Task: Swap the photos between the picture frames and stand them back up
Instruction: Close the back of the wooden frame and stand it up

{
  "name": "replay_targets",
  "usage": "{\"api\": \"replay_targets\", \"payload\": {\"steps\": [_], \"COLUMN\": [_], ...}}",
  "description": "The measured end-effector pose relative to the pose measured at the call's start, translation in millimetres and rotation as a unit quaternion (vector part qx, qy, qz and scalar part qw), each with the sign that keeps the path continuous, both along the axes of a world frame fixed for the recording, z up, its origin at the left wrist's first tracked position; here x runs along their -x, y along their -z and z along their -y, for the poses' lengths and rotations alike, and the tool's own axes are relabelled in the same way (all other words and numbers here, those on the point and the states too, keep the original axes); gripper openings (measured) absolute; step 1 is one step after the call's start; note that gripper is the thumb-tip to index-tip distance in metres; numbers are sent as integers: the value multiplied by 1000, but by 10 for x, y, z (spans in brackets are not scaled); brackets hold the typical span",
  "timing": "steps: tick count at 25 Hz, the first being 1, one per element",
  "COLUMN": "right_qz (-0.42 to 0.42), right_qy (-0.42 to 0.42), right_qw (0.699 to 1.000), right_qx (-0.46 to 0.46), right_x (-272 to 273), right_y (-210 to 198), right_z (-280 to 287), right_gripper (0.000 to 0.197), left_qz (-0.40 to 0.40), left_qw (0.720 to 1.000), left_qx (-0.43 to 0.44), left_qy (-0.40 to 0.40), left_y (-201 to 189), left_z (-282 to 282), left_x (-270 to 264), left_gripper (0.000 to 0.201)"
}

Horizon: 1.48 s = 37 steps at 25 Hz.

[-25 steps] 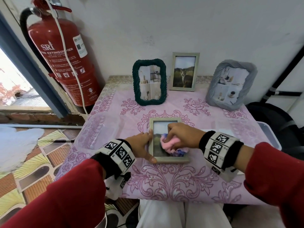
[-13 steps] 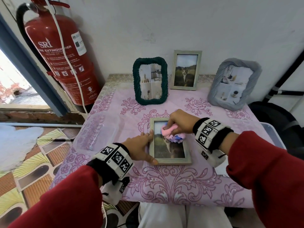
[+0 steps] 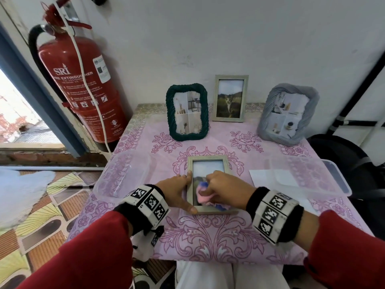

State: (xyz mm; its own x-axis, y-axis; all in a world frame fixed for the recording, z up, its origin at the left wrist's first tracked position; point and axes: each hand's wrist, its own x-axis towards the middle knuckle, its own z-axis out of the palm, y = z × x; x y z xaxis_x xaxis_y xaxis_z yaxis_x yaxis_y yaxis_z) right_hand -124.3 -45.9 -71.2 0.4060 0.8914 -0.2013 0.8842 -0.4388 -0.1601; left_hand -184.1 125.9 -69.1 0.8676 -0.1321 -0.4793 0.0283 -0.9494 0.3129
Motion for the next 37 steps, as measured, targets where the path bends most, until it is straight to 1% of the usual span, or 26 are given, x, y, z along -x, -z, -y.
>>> {"api": "replay_targets", "payload": {"steps": [1, 3, 6, 9, 14, 15, 17, 19, 21, 23, 26, 28, 30, 32, 33, 36, 37], "right_qz": [23, 36, 13, -36, -25, -29, -52, -93, -150, -181, -152, -134, -146, -150, -157, -194, -192], "right_qy": [-7, 16, 73, 104, 167, 175, 171, 165, 180, 205, 244, 283, 321, 345, 354, 385, 382], "right_qw": [1000, 999, 997, 993, 983, 982, 981, 976, 960, 938, 913, 894, 878, 874, 871, 849, 851], "right_qx": [6, -1, -18, -47, -71, -70, -72, -103, -157, -213, -289, -319, -325, -308, -301, -307, -305], "right_x": [7, -23, -129, -300, -383, -363, -324, -280, -223, -180, -132, -119, -109, -111, -111, -71, -60], "right_y": [15, 42, 31, -35, 48, 83, 117, 118, 125, 146, 169, 177, 186, 218, 233, 239, 239], "right_z": [54, 111, 98, 36, -130, -116, -27, 80, 166, 222, 302, 341, 348, 324, 303, 227, 205], "right_gripper": [24, 26, 27, 25, 25, 28, 41, 52, 53, 45, 33, 35, 45, 52, 51, 45, 42], "left_qz": [0, 3, -8, -14, -11, -12, -14, -17, -12, 18, 62, 61, 55, 52, 51, 54, 54], "left_qw": [1000, 1000, 1000, 1000, 1000, 999, 999, 998, 997, 992, 979, 979, 980, 981, 981, 982, 982], "left_qx": [-3, -3, 6, 8, 22, 28, 35, 40, 58, 99, 155, 163, 159, 156, 156, 154, 155], "left_qy": [3, 5, 2, -2, -16, -21, -30, -40, -53, -81, -116, -110, -102, -100, -101, -98, -96], "left_y": [10, 21, 36, 36, 43, 44, 55, 83, 112, 121, 117, 126, 136, 151, 159, 171, 169], "left_z": [-2, -16, -38, -39, -22, -18, -26, -51, -67, -77, -94, -96, -100, -104, -106, -113, -111], "left_x": [5, 9, 7, -8, -3, 9, 30, 46, 71, 102, 122, 118, 119, 131, 137, 142, 140], "left_gripper": [110, 110, 109, 110, 111, 112, 113, 112, 113, 113, 111, 111, 111, 112, 112, 112, 112]}}
